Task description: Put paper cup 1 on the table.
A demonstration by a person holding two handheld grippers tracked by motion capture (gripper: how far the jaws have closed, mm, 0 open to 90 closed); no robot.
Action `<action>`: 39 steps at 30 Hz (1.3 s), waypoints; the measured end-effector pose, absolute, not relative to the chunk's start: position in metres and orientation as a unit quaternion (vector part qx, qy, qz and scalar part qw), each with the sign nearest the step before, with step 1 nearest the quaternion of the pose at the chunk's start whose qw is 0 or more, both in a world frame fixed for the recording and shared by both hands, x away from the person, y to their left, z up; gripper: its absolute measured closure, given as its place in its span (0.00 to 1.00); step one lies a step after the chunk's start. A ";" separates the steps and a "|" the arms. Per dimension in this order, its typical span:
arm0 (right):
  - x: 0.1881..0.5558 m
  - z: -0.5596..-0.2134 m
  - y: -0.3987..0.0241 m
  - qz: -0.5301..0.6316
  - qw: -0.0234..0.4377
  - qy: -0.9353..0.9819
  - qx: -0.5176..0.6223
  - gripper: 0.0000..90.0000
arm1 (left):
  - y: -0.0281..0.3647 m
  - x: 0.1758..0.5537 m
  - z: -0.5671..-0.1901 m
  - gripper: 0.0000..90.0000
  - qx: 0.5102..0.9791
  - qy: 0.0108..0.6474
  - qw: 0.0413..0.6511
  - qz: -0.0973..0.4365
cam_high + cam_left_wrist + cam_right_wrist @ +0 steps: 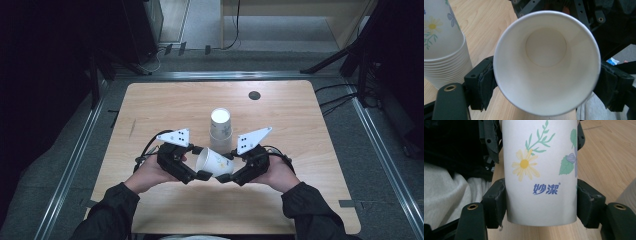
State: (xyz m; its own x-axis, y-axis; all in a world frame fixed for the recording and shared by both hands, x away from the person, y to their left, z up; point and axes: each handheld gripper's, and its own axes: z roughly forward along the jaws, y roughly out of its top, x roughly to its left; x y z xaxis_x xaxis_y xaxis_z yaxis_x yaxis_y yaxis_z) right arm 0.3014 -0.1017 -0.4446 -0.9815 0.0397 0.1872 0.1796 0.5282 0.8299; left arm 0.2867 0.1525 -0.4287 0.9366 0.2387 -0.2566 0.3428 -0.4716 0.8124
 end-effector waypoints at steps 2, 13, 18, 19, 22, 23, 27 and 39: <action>0.301 -0.445 -0.101 -0.483 0.077 -0.870 -0.064 0.38 | 0.153 0.287 -0.429 0.20 0.854 0.171 0.488 -0.052; 0.301 -0.446 -0.097 -0.479 0.084 -0.871 -0.067 0.33 | 0.155 0.288 -0.427 0.27 0.857 0.167 0.484 -0.056; 0.301 -0.447 -0.098 -0.472 0.069 -0.876 -0.076 0.27 | 0.160 0.289 -0.424 0.27 0.862 0.167 0.475 -0.050; 0.301 -0.447 -0.099 -0.471 0.068 -0.876 -0.076 0.27 | 0.161 0.289 -0.424 0.27 0.863 0.170 0.474 -0.047; 0.301 -0.448 -0.101 -0.463 0.064 -0.881 -0.078 0.27 | 0.161 0.290 -0.423 0.27 0.872 0.177 0.455 -0.040; 0.301 -0.449 -0.101 -0.461 0.064 -0.882 -0.077 0.27 | 0.160 0.290 -0.423 0.27 0.876 0.175 0.448 -0.036; 0.300 -0.450 -0.102 -0.452 0.060 -0.887 -0.076 0.27 | 0.154 0.288 -0.426 0.27 0.893 0.168 0.416 -0.035; 0.297 -0.463 -0.093 -0.420 0.059 -0.903 -0.062 0.28 | 0.140 0.288 -0.434 0.27 0.923 0.142 0.356 -0.032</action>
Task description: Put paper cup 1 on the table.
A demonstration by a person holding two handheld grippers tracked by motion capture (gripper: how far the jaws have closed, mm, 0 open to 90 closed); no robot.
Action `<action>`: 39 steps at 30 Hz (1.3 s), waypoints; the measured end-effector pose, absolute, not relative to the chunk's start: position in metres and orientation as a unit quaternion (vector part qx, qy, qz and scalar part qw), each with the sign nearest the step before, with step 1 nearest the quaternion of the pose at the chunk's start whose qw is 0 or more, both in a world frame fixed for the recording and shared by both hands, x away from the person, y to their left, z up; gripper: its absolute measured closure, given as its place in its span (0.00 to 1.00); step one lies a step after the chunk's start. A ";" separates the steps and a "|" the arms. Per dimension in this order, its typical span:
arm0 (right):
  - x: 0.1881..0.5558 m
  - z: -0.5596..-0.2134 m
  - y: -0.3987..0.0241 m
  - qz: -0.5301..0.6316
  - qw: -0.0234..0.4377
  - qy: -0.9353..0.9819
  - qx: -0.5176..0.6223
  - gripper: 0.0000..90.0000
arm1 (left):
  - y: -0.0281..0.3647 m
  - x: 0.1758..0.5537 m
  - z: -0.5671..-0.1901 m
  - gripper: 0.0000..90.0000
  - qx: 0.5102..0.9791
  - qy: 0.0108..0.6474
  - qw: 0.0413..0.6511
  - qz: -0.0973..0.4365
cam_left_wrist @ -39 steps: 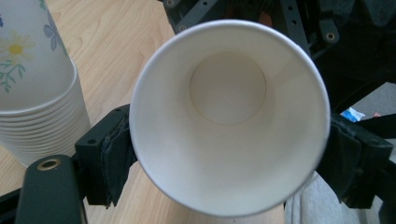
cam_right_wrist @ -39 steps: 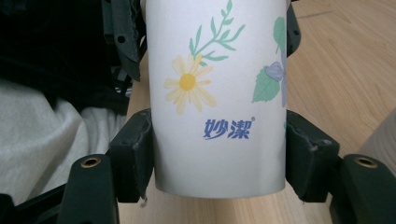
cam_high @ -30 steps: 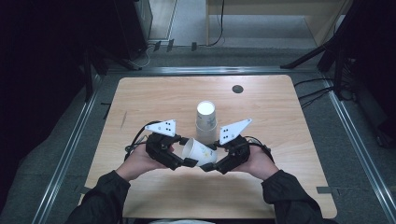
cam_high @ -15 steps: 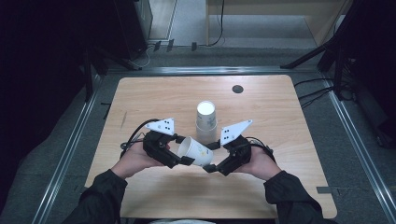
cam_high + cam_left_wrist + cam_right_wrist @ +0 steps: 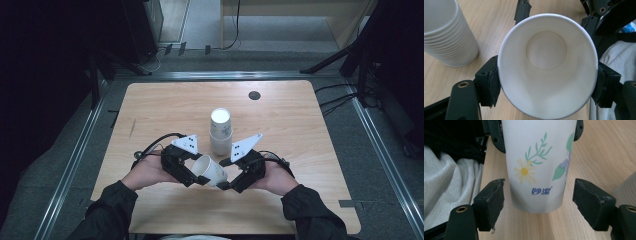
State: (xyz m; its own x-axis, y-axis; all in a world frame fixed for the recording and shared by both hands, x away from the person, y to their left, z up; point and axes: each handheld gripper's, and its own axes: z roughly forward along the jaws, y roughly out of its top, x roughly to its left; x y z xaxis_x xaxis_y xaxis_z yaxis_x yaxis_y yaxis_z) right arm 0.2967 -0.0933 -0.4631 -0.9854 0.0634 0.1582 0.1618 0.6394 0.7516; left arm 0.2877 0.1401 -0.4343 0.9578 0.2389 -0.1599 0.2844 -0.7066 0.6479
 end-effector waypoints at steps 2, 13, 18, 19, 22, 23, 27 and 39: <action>0.296 -0.466 -0.090 -0.415 0.060 -0.906 -0.061 0.28 | 0.138 0.288 -0.435 0.27 0.927 0.138 0.348 -0.032; 0.295 -0.480 -0.078 -0.397 0.067 -0.914 -0.058 0.31 | 0.130 0.287 -0.439 0.27 0.937 0.125 0.325 -0.031; 0.295 -0.483 -0.076 -0.394 0.075 -0.914 -0.059 0.35 | 0.129 0.286 -0.440 0.27 0.938 0.122 0.322 -0.029; 0.295 -0.483 -0.075 -0.393 0.079 -0.914 -0.058 0.37 | 0.129 0.286 -0.440 0.26 0.940 0.120 0.320 -0.028; 0.294 -0.484 -0.075 -0.391 0.080 -0.915 -0.054 0.38 | 0.129 0.286 -0.440 0.26 0.939 0.118 0.323 -0.029; 0.294 -0.483 -0.075 -0.392 0.078 -0.915 -0.053 0.38 | 0.130 0.285 -0.440 0.25 0.938 0.118 0.325 -0.027; 0.294 -0.481 -0.076 -0.396 0.071 -0.914 -0.052 0.38 | 0.131 0.286 -0.439 0.19 0.932 0.124 0.338 -0.031; 0.299 -0.467 -0.090 -0.434 0.060 -0.896 -0.070 0.38 | 0.142 0.289 -0.432 0.16 0.904 0.148 0.400 -0.033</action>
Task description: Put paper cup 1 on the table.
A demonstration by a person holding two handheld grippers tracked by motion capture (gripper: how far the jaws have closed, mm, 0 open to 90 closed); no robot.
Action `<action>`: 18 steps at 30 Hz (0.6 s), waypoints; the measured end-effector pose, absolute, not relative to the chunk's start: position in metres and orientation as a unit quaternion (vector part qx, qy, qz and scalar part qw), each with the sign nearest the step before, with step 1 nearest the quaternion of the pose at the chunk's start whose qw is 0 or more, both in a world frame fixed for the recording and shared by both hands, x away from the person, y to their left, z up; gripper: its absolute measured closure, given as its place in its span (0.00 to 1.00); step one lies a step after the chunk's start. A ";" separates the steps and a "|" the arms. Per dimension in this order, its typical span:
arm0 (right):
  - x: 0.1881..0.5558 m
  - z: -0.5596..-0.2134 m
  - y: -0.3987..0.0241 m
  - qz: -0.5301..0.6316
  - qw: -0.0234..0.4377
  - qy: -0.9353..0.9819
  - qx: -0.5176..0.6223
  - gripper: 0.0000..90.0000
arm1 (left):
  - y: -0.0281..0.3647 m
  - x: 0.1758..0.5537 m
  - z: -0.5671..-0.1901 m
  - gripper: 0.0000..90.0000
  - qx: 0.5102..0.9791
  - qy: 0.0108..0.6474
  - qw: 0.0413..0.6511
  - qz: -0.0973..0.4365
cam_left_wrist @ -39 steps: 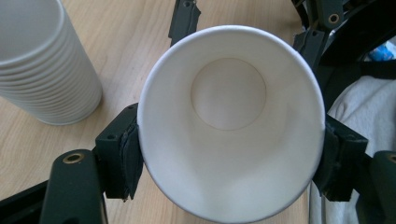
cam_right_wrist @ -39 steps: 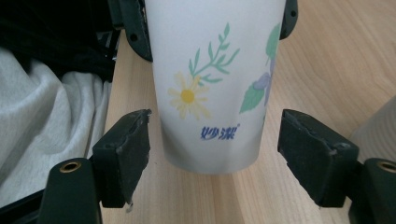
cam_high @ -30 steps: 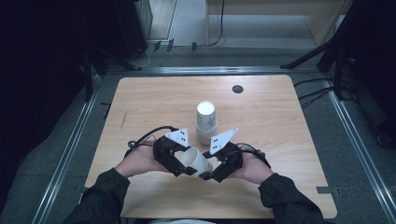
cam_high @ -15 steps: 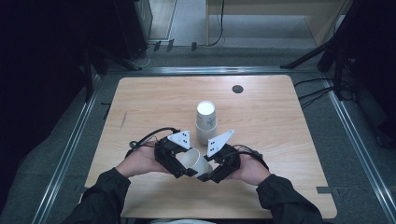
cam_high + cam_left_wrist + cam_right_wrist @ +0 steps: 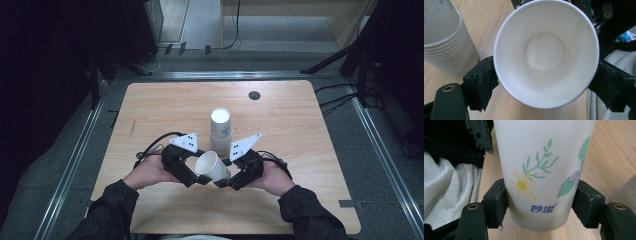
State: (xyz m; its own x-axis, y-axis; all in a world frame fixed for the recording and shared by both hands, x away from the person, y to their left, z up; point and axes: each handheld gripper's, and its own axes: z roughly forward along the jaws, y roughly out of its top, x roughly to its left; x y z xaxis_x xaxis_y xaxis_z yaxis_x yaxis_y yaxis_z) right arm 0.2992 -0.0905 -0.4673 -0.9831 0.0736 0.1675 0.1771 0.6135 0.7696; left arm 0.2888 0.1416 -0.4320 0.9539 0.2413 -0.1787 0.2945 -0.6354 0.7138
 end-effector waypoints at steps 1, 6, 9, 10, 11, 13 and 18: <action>0.299 -0.466 -0.092 -0.436 0.062 -0.895 -0.071 0.38 | 0.143 0.289 -0.431 0.16 0.901 0.149 0.406 -0.034; 0.301 -0.463 -0.096 -0.450 0.060 -0.888 -0.076 0.38 | 0.146 0.290 -0.429 0.14 0.890 0.156 0.427 -0.040; 0.302 -0.461 -0.099 -0.462 0.060 -0.881 -0.078 0.38 | 0.145 0.289 -0.428 0.14 0.884 0.158 0.438 -0.037; 0.301 -0.460 -0.099 -0.466 0.062 -0.879 -0.080 0.38 | 0.146 0.288 -0.428 0.14 0.880 0.159 0.446 -0.039; 0.301 -0.460 -0.099 -0.467 0.064 -0.878 -0.081 0.38 | 0.146 0.288 -0.427 0.14 0.875 0.162 0.455 -0.039; 0.301 -0.459 -0.099 -0.469 0.064 -0.877 -0.080 0.38 | 0.146 0.288 -0.426 0.14 0.868 0.165 0.467 -0.039; 0.300 -0.459 -0.097 -0.479 0.069 -0.872 -0.079 0.38 | 0.148 0.288 -0.426 0.14 0.853 0.174 0.489 -0.045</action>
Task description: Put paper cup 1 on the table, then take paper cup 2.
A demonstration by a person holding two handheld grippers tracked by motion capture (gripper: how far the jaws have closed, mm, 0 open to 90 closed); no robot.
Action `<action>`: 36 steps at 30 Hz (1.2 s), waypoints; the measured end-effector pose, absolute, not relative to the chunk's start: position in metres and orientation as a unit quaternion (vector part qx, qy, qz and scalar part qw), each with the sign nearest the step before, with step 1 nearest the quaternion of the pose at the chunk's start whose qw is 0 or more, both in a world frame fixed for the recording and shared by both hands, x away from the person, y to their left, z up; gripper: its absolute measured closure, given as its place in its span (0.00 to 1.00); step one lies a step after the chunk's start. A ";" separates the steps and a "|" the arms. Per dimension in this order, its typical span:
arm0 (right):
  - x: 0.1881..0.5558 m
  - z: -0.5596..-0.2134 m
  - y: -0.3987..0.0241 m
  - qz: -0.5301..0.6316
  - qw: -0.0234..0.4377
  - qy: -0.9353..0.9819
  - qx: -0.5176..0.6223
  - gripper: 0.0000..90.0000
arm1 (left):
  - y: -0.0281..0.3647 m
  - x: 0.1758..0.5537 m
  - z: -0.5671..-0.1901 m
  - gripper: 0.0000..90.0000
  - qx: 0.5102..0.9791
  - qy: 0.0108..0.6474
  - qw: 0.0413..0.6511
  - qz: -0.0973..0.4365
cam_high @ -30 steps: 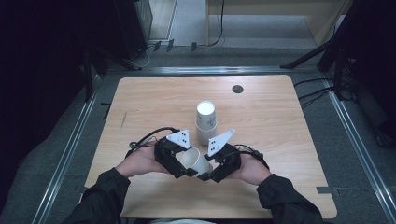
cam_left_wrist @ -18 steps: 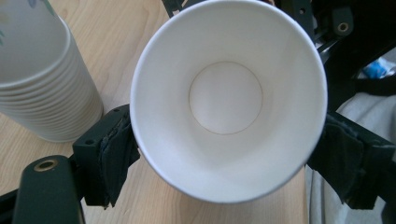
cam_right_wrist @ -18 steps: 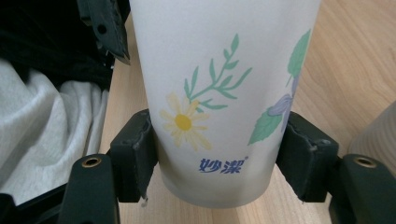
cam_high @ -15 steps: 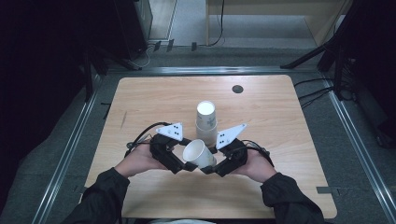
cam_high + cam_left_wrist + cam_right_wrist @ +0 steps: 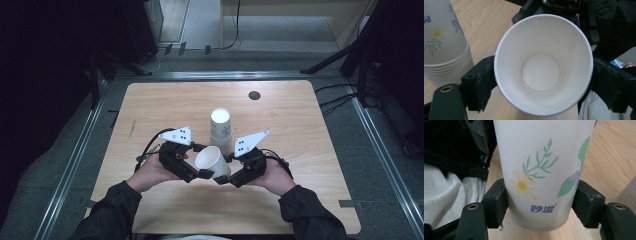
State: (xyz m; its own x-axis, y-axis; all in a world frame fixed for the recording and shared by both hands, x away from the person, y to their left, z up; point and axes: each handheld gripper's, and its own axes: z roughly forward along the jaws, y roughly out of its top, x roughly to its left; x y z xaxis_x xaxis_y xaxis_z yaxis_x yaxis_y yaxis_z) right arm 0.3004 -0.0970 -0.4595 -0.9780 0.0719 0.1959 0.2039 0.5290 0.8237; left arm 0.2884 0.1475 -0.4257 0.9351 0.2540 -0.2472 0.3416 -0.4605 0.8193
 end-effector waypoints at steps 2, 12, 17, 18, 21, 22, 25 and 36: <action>0.300 -0.460 -0.097 -0.479 0.071 -0.871 -0.079 0.38 | 0.147 0.288 -0.426 0.14 0.852 0.176 0.491 -0.044; 0.300 -0.461 -0.093 -0.489 0.086 -0.864 -0.086 0.38 | 0.145 0.287 -0.428 0.18 0.835 0.185 0.516 -0.044; 0.300 -0.461 -0.093 -0.492 0.089 -0.861 -0.087 0.39 | 0.147 0.288 -0.427 0.25 0.831 0.188 0.521 -0.043; 0.300 -0.461 -0.093 -0.492 0.088 -0.862 -0.088 0.39 | 0.147 0.288 -0.427 0.26 0.831 0.189 0.521 -0.044; 0.300 -0.461 -0.093 -0.491 0.089 -0.862 -0.088 0.39 | 0.148 0.289 -0.427 0.27 0.833 0.189 0.517 -0.046; 0.300 -0.461 -0.093 -0.490 0.088 -0.863 -0.087 0.38 | 0.148 0.289 -0.428 0.27 0.835 0.188 0.515 -0.047; 0.300 -0.462 -0.093 -0.491 0.088 -0.862 -0.087 0.35 | 0.148 0.289 -0.427 0.28 0.837 0.185 0.512 -0.047; 0.298 -0.466 -0.094 -0.465 0.048 -0.878 -0.100 0.23 | 0.157 0.292 -0.423 0.28 0.838 0.189 0.512 -0.035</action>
State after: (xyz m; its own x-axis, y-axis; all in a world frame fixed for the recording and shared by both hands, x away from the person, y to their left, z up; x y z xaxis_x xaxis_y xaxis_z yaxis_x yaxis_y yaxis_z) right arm 0.2979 -0.0940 -0.4661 -0.9751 0.1314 0.1785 0.2214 0.5473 0.8071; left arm 0.2917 0.1567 -0.4227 0.9262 0.2809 -0.2513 0.3518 -0.4053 0.8438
